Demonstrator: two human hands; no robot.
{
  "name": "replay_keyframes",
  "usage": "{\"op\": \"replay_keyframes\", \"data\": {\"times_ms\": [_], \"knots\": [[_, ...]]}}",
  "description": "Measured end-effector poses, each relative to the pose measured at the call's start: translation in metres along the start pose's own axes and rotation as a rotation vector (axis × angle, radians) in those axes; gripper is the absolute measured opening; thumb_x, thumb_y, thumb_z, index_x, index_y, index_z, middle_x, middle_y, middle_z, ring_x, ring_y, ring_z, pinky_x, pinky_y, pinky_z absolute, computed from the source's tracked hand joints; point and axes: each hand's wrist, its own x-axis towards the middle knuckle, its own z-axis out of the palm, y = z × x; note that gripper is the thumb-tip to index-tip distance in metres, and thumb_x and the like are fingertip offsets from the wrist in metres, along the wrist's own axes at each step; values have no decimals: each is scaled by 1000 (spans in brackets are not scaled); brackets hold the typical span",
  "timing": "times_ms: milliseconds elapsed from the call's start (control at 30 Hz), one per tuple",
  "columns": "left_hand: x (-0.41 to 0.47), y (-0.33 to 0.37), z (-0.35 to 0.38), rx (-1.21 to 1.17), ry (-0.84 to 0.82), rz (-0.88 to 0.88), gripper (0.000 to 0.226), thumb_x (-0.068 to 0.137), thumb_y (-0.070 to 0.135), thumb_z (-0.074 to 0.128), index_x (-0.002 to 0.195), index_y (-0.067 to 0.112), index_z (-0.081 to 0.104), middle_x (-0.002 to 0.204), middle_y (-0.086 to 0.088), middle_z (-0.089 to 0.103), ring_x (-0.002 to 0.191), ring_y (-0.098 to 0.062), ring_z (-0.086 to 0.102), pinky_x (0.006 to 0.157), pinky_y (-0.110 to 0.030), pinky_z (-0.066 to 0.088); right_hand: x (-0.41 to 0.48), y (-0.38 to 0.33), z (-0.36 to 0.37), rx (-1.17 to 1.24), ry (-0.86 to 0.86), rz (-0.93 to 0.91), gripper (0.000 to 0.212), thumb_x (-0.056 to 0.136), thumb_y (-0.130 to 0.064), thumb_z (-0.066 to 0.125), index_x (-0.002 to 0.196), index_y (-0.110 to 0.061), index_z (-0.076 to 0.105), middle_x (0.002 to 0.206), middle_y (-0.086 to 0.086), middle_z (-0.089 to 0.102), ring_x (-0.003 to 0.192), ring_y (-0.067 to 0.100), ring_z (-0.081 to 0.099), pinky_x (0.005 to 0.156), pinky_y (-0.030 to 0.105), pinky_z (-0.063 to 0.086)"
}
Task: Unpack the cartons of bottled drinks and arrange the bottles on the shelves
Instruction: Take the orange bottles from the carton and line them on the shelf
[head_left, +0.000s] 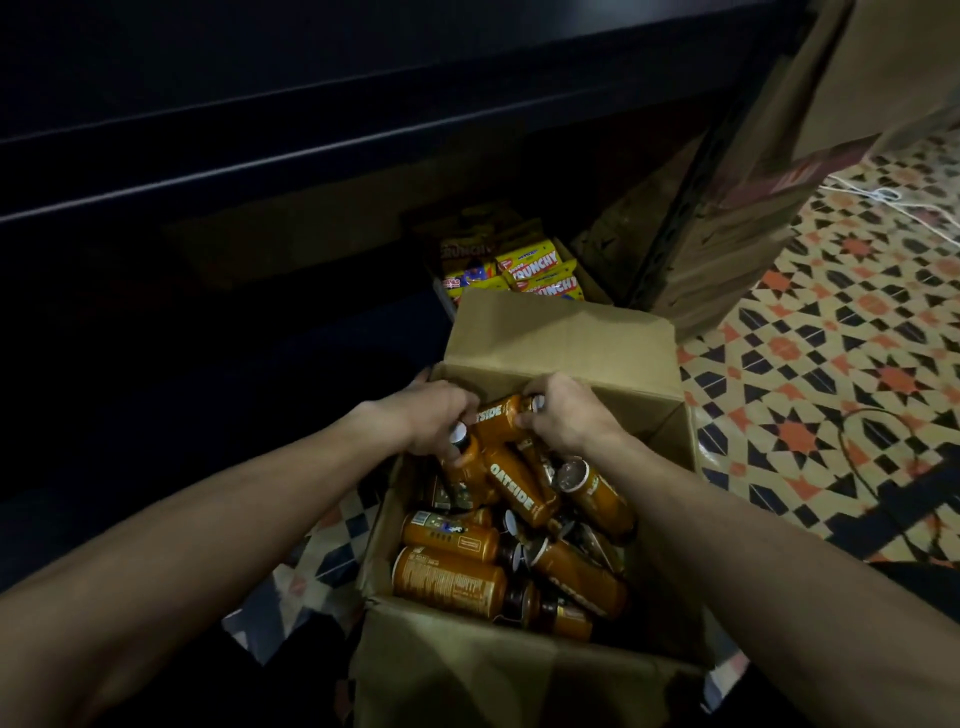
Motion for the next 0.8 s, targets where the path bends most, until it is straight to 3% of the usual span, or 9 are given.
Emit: {"op": "replay_keyframes", "data": {"times_ms": [67,233,367,533,667,800], "knots": [[-8,0,0,-56,33,-3,32,82,27,75,104,25,52,108,4,54,106,-17,51,88,-32,37,-5,-5,-5,-47,30,-74,46,93,-25,71,136,-16,59,131,7,61,120,26,58,99,39,51],[-39,-12,-23,-125,120,6,33,82,27,76,110,27,58,102,7,60,102,-14,54,99,-37,36,-20,-12,-7,-60,153,-207,41,94,-19,70,134,-17,59,132,8,57,123,28,55,98,39,50],[-74,-27,-45,-397,240,64,30,79,29,80,104,29,64,95,9,67,89,-6,64,78,-29,53,-38,-20,-12,-10,238,-276,48,92,-20,73,136,-16,55,132,10,61,124,29,56,98,40,50],[-113,-29,-63,-482,401,48,36,81,34,79,113,26,65,104,9,69,98,-3,65,86,-27,56,-58,-35,-18,58,299,-362,46,92,-20,73,134,-14,56,131,7,63,123,25,56,94,33,46],[-148,-30,-82,-484,454,0,37,82,41,76,113,22,66,99,8,70,90,-2,67,82,-25,58,-78,-54,-25,126,369,-478,38,90,-17,75,126,-16,62,123,-1,66,117,17,59,91,22,43],[-185,-33,-112,-378,475,-28,34,81,47,75,107,26,68,92,9,72,84,-1,68,77,-25,58,-95,-78,-37,281,421,-543,37,89,-20,77,124,-19,65,120,-5,67,113,11,60,97,35,54]]}}
